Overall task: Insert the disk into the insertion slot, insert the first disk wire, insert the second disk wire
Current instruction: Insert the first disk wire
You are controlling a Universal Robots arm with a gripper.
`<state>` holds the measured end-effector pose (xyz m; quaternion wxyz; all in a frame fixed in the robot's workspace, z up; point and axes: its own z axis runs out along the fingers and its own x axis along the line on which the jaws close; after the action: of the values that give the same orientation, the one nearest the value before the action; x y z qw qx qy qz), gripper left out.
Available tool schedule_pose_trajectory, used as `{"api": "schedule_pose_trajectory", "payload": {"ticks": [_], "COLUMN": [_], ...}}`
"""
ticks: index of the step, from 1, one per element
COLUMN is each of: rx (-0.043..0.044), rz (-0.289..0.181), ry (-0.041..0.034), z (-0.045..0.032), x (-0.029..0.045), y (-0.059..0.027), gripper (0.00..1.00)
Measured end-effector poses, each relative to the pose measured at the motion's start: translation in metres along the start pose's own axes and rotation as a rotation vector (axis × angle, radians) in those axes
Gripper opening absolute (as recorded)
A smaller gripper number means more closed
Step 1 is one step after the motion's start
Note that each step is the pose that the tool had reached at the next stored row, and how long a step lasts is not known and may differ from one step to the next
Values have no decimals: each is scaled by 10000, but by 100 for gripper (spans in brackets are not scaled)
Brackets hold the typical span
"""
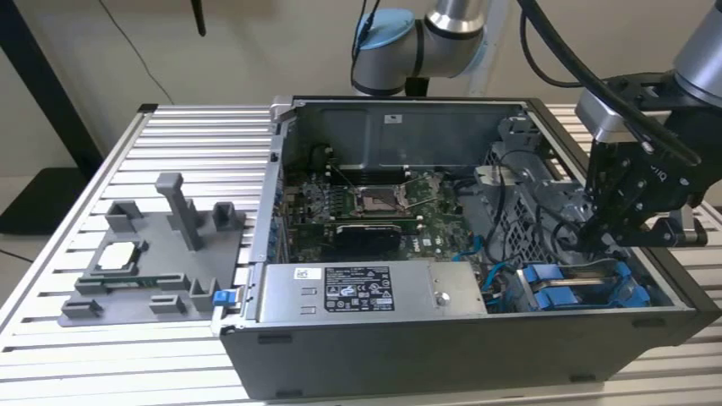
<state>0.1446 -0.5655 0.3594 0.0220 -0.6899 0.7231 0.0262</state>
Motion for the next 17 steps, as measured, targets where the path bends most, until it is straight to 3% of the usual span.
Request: {"api": "schedule_pose_trajectory", "payload": {"ticks": [10, 17], "rx": [-12, -11], "rz": [0, 0], "ry": [0, -1], "z": [20, 82], "x": [84, 110], "y": [-57, -120], "gripper": [0, 0]}}
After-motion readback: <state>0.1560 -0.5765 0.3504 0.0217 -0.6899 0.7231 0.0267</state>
